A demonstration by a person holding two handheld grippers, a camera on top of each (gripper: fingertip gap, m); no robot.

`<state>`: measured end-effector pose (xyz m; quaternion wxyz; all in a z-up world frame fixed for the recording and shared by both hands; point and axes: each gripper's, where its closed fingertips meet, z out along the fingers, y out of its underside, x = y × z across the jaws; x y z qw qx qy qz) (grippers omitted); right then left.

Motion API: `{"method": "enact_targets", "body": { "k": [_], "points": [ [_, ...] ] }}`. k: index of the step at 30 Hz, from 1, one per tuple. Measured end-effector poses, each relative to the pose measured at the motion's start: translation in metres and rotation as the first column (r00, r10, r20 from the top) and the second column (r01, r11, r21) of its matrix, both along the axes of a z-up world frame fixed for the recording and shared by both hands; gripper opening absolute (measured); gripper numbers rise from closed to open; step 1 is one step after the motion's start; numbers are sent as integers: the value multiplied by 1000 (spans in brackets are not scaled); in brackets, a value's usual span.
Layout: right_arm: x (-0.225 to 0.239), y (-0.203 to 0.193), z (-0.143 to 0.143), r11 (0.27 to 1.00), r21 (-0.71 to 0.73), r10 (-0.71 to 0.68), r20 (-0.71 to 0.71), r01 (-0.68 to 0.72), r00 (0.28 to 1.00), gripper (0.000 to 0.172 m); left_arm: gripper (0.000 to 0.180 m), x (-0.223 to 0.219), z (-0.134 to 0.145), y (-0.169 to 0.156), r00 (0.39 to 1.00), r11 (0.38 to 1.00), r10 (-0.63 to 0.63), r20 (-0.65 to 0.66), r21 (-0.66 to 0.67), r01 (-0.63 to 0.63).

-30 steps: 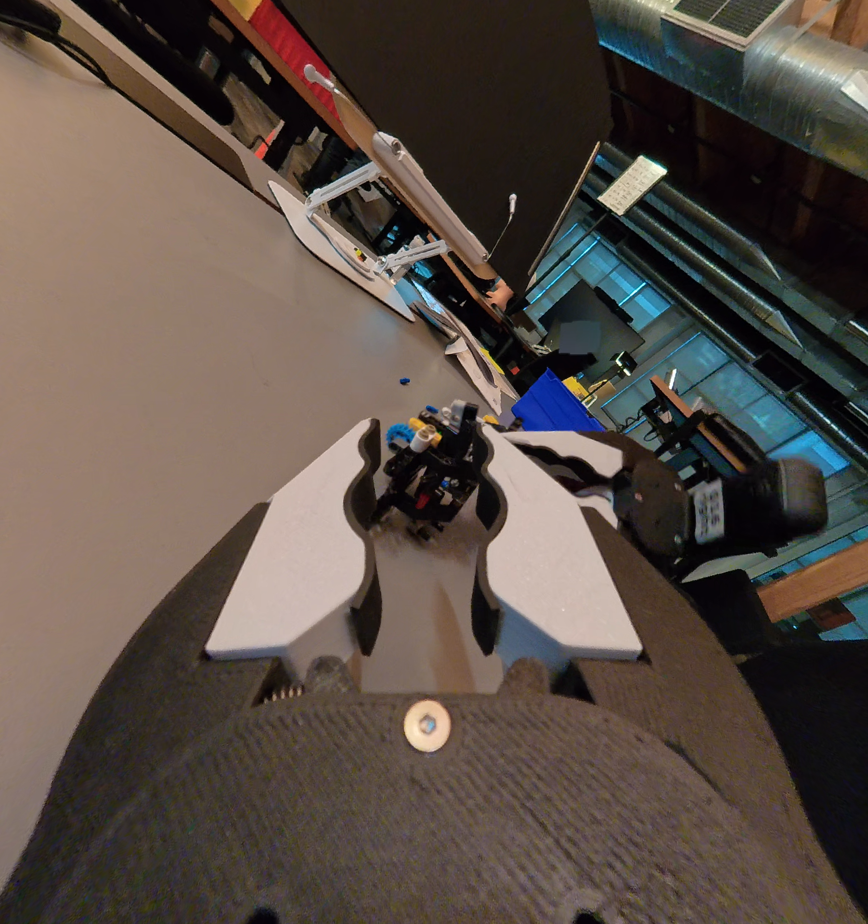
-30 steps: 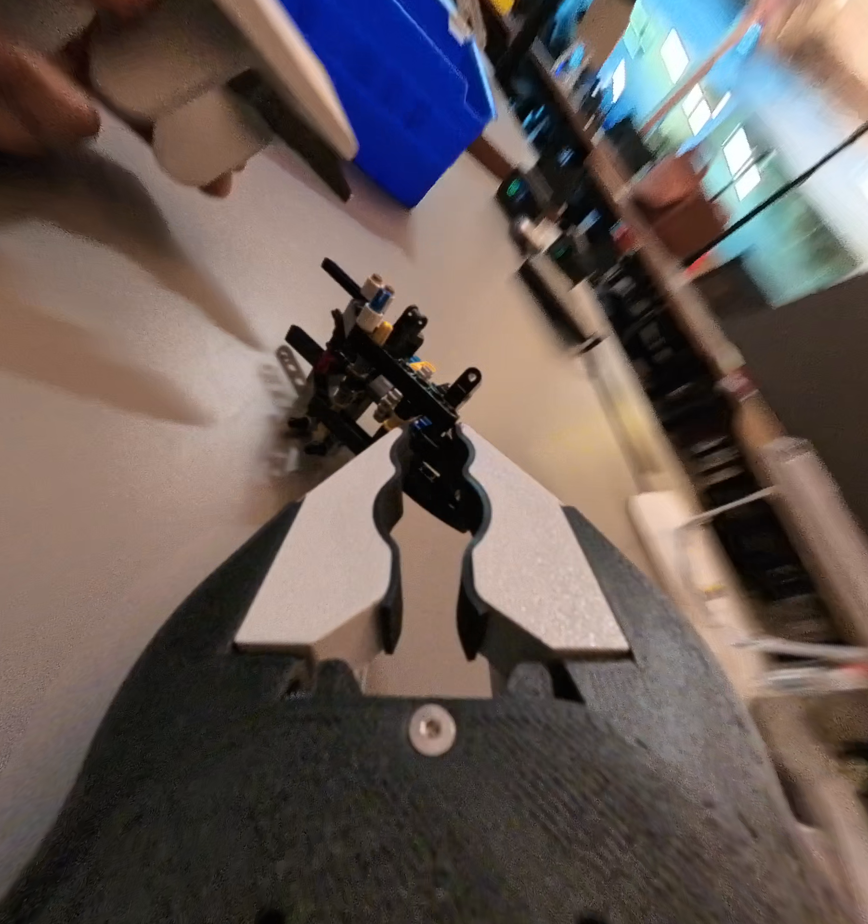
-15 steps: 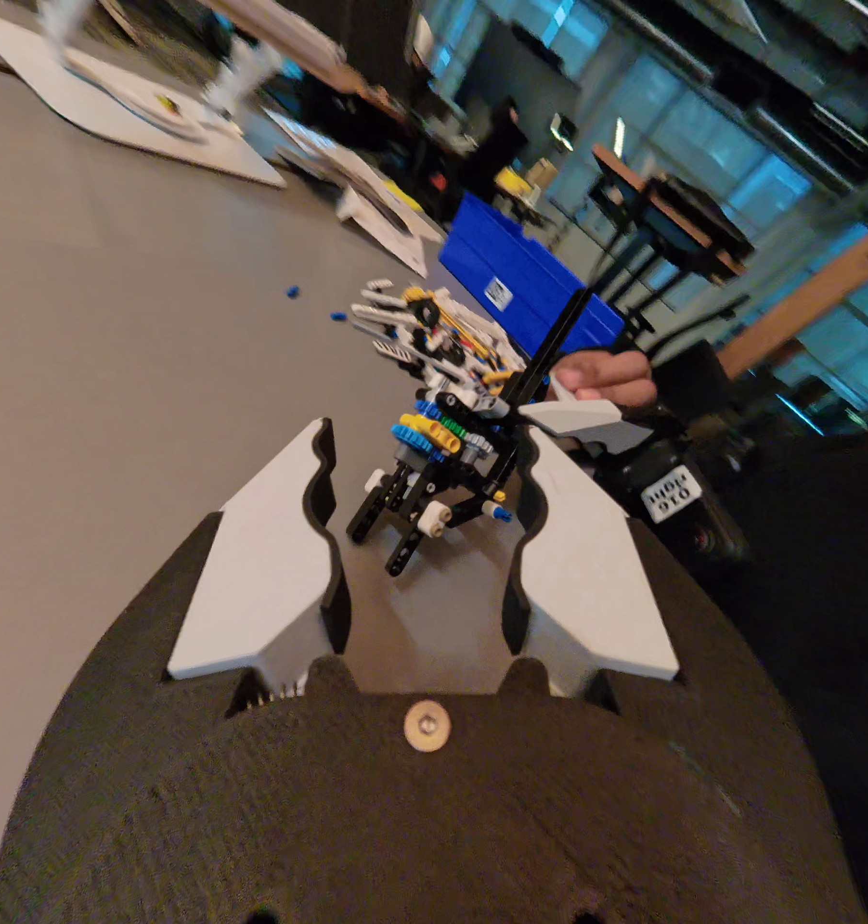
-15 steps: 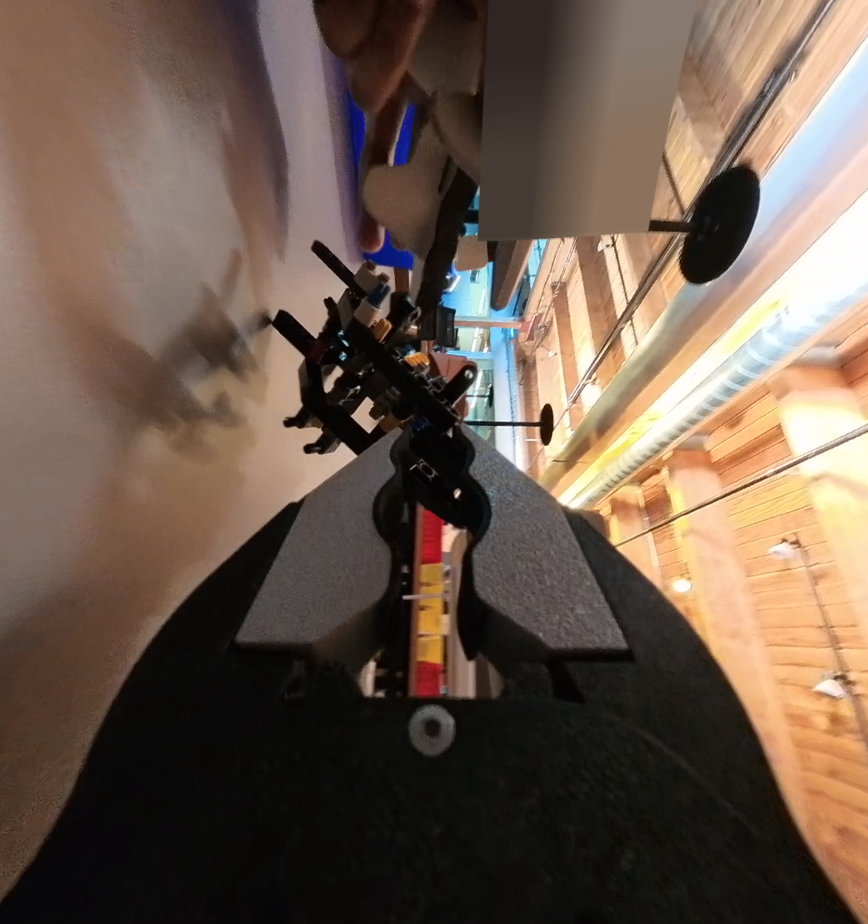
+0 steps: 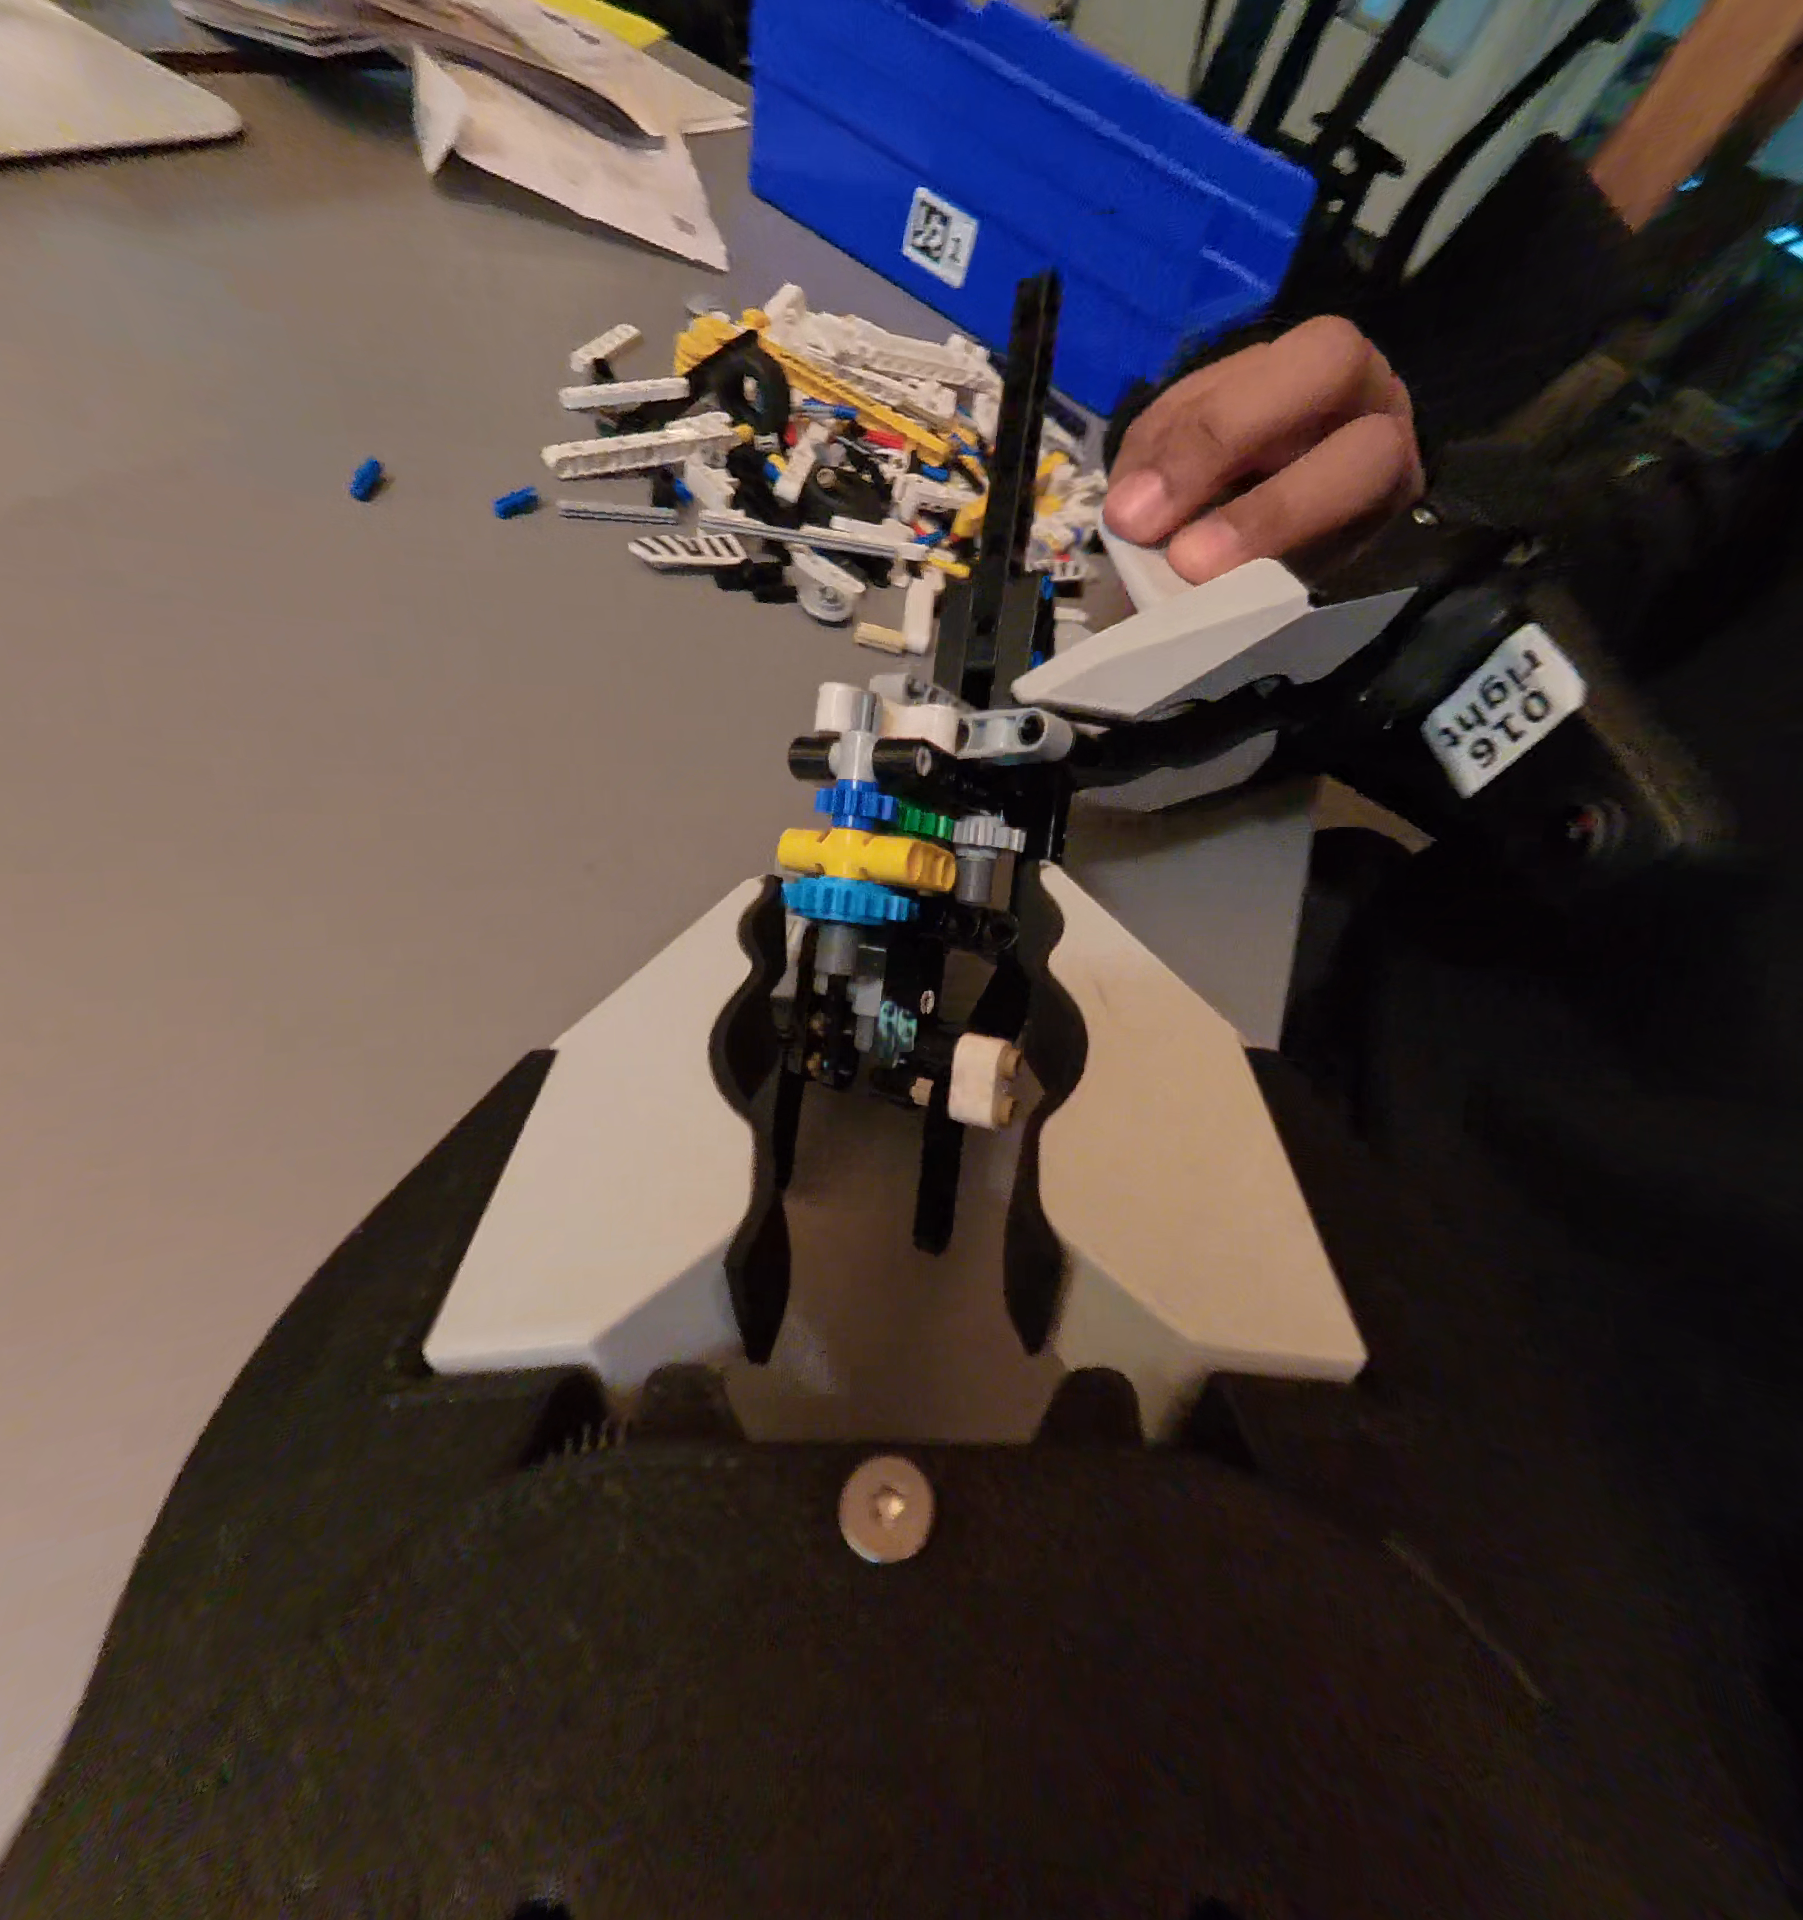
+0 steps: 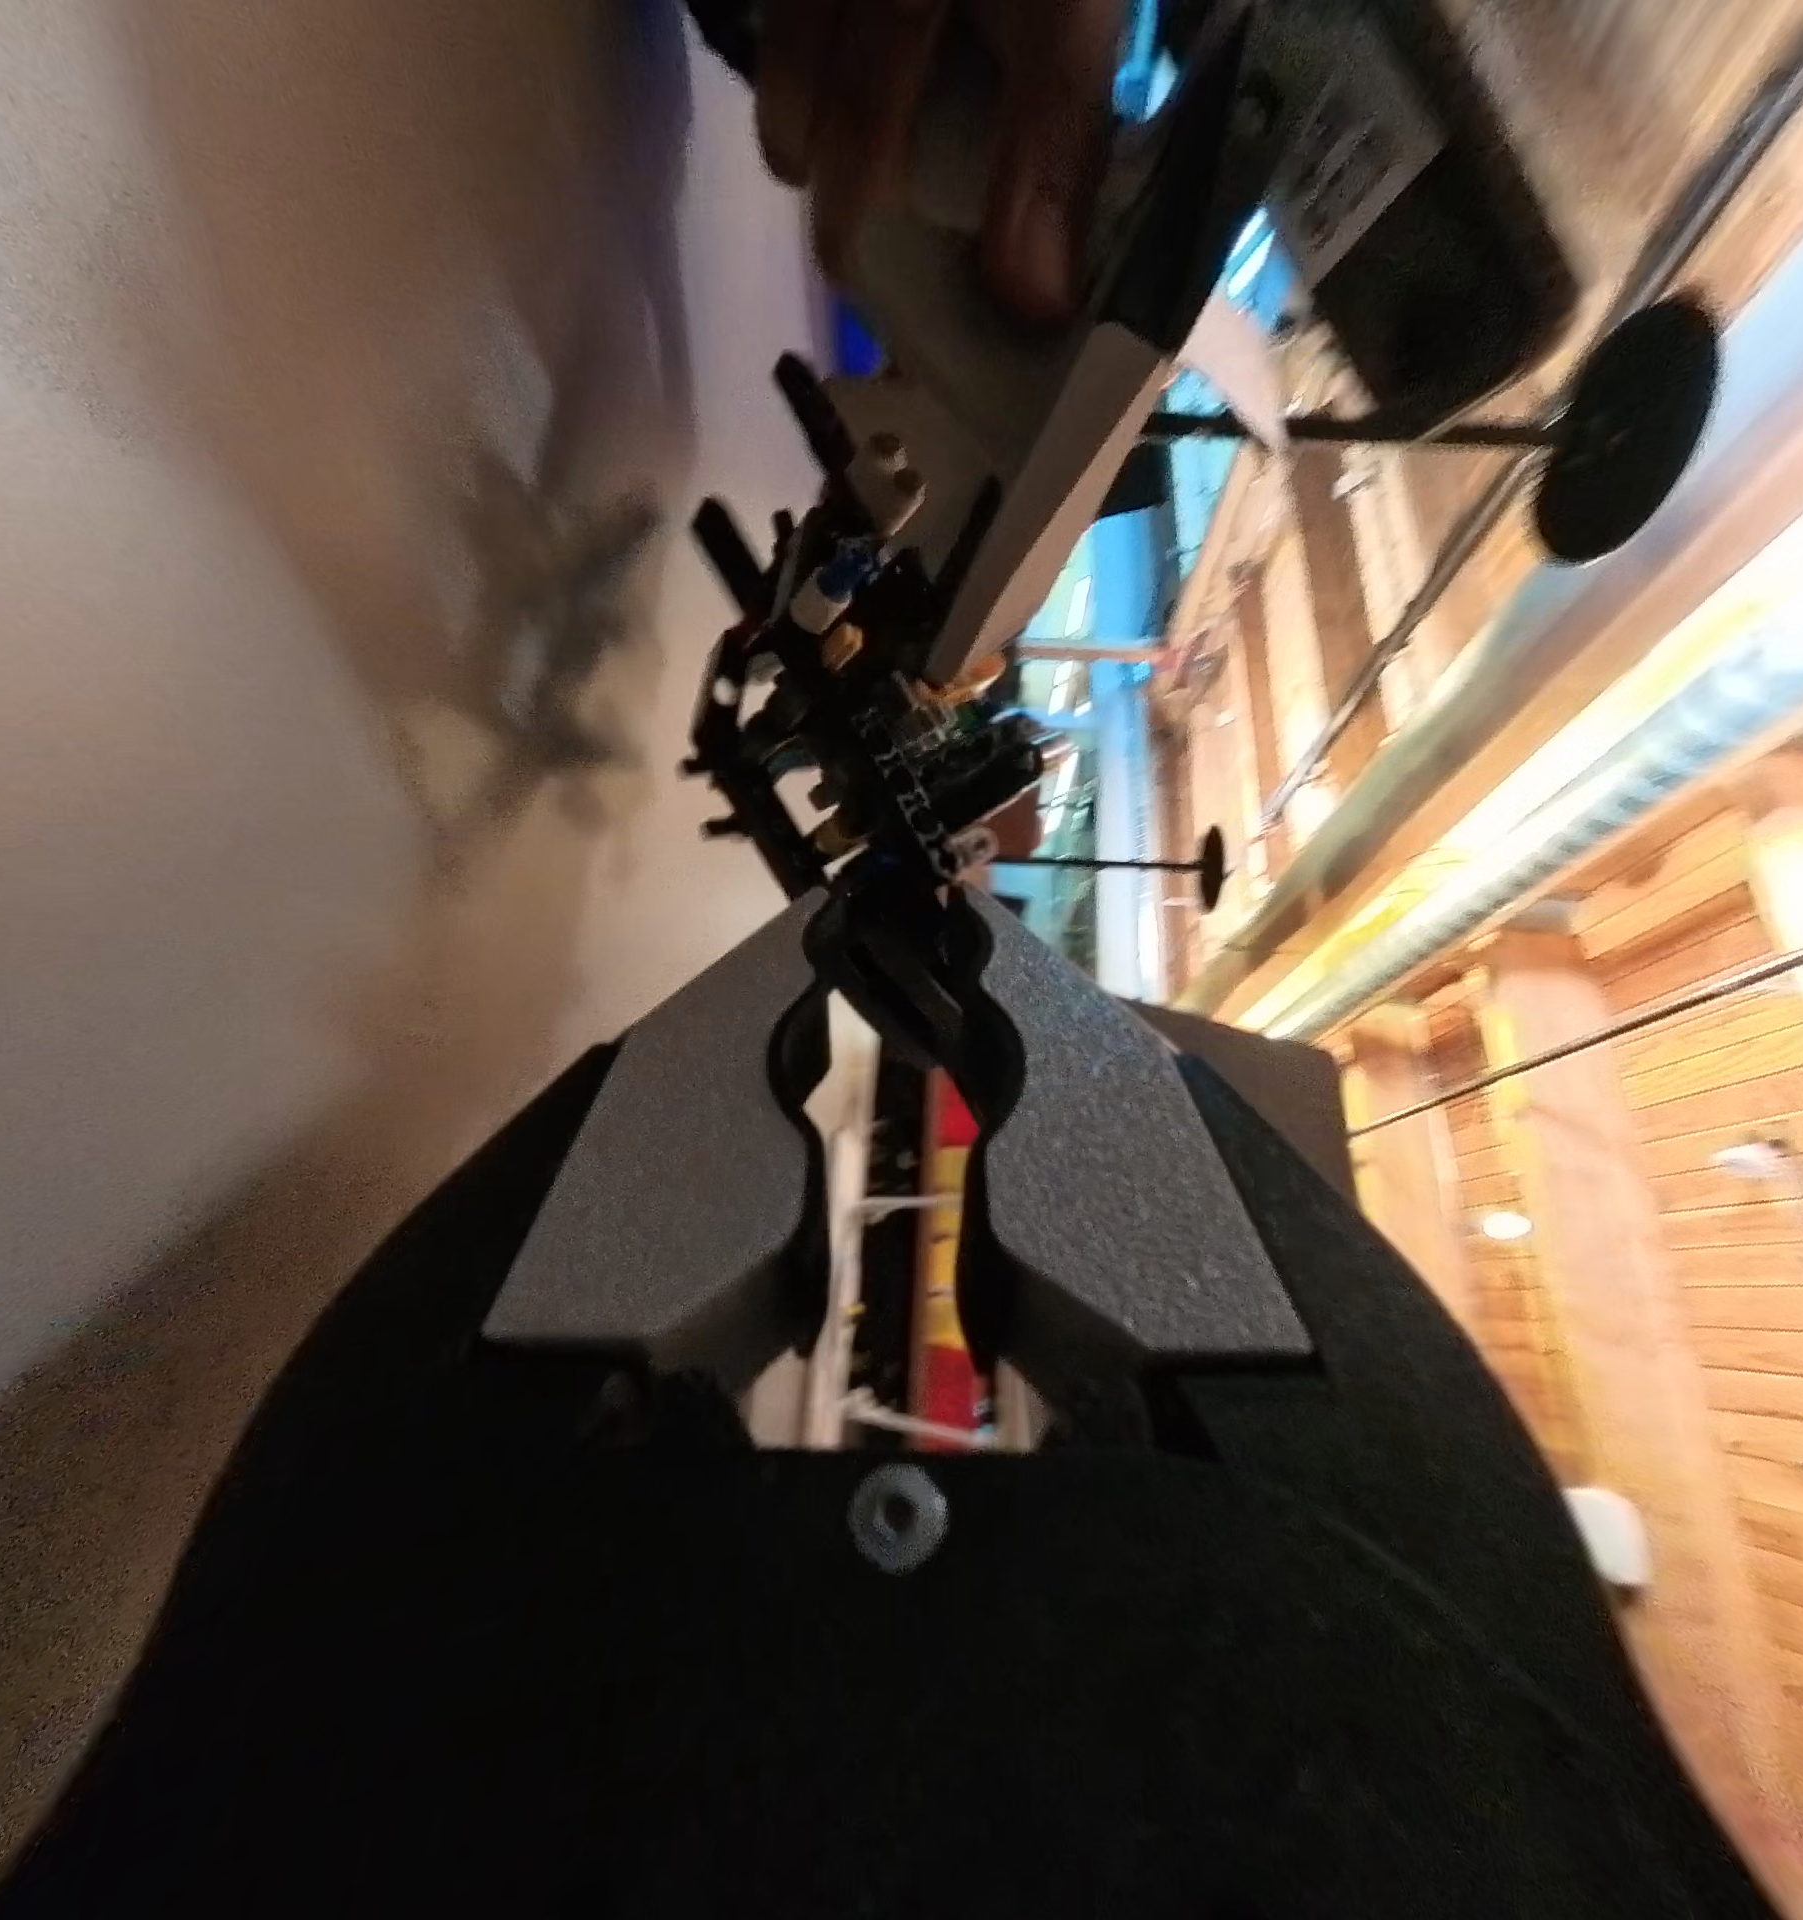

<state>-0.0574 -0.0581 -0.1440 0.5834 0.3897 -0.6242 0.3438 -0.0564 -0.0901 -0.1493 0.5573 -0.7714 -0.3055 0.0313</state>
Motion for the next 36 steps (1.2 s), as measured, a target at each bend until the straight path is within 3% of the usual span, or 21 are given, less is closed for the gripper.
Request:
{"method": "enact_targets", "body": {
  "k": [1, 4, 7, 12, 18, 20, 25, 30, 36],
  "points": [
    [-5, 2, -7, 999, 19, -37, 61, 36, 997, 19, 26, -4, 0, -3, 999, 999, 38, -20, -24, -38],
    [-17, 12, -16, 991, 32, -134, 296, 130, 946, 28, 19, -6, 0, -5, 994, 992, 93, -59, -84, -98],
    [-20, 20, -13, 981, 10, -171, 513, 193, 841, 33, 20, -9, -12, -5, 986, 967, 125, -108, -208, -145],
    [-5, 11, -1, 961, -102, -61, 830, 258, 554, 34, 21, -7, -13, 1, 984, 959, 116, -133, -244, -147],
    [-6, -6, -9, 918, -96, -1, 970, 385, 244, 29, 21, -7, -14, 3, 980, 945, 125, -157, -282, -166],
    [-15, -5, -16, 896, -53, -49, 975, 440, 218, 25, 21, -8, -15, 3, 978, 942, 127, -166, -289, -171],
    [-12, -6, -23, 903, -3, -81, 981, 430, 177, 8, 22, -8, -16, 3, 975, 933, 127, -184, -311, -180],
    [-15, -4, -21, 891, -10, -42, 993, 453, 106, 6, 24, -8, -16, 3, 974, 929, 129, -188, -322, -185],
    [-18, -4, -18, 865, -32, -55, 986, 500, 158, 5, 24, -9, -17, 4, 971, 925, 136, -195, -326, -195]
  ]
}}
